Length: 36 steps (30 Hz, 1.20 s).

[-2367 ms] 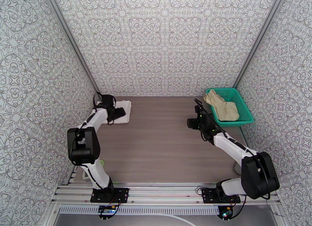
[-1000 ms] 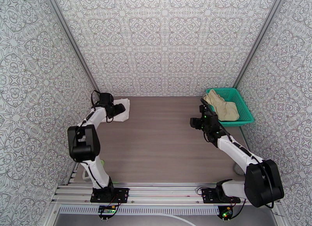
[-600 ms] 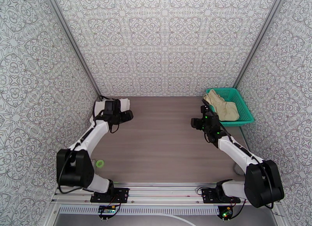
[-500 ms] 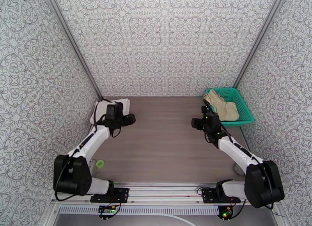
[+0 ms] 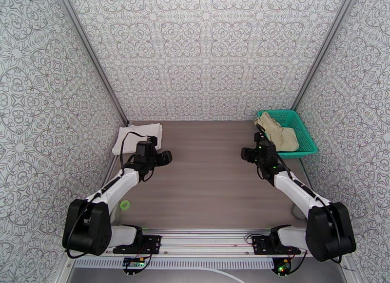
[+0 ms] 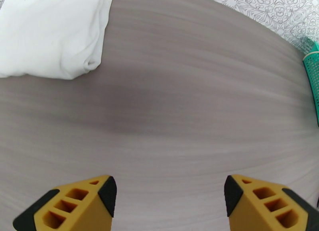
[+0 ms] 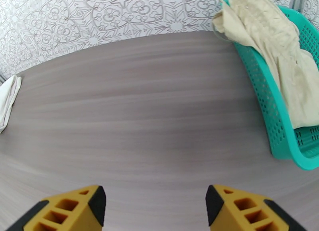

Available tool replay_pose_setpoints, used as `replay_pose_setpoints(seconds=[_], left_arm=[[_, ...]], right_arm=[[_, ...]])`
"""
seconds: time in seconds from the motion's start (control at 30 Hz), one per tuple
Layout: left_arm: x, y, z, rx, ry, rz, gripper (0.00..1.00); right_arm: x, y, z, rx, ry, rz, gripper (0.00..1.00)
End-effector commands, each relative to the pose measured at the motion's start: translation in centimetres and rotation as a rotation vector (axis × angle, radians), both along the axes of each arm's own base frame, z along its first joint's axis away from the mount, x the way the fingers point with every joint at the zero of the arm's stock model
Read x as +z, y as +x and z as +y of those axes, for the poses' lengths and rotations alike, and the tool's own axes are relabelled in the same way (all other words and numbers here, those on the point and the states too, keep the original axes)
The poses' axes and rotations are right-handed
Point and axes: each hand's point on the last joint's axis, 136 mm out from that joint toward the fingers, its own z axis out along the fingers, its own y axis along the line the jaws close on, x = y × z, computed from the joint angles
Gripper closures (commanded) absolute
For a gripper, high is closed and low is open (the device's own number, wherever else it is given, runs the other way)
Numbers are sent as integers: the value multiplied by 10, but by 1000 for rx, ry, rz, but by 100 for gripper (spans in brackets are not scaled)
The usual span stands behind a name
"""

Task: Fold and stack the mixed laundry pile

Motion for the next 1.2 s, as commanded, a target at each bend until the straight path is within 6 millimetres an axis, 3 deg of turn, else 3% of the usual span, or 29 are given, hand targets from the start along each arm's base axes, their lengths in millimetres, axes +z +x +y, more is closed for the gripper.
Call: replay_pose_setpoints(seconds=[0.0, 0.27, 0.33, 0.43, 0.63, 0.77, 0.97, 1.17], left_arm=[[13, 6, -10, -37, -20, -69, 24], [25, 8, -40, -133, -55, -121, 24], [25, 9, -46, -155, -65, -122, 24], [29, 9, -64, -227, -102, -140, 24], [48, -9, -117, -482, -169, -213, 26], [58, -25, -149, -616, -207, -254, 26], [48, -29, -162, -631, -206, -207, 25], [42, -24, -164, -620, -202, -174, 24]], right_arm=[[21, 2, -20, -89, 4, -17, 30], [81, 14, -81, -264, -87, 63, 19], [90, 24, -104, -310, -108, 97, 16], [87, 50, -133, -332, -32, 152, 12], [49, 109, -157, -276, 99, 282, 10], [15, 136, -173, -274, 118, 354, 9], [-27, 136, -218, -441, 198, 417, 12], [-48, 131, -236, -516, 236, 430, 14]])
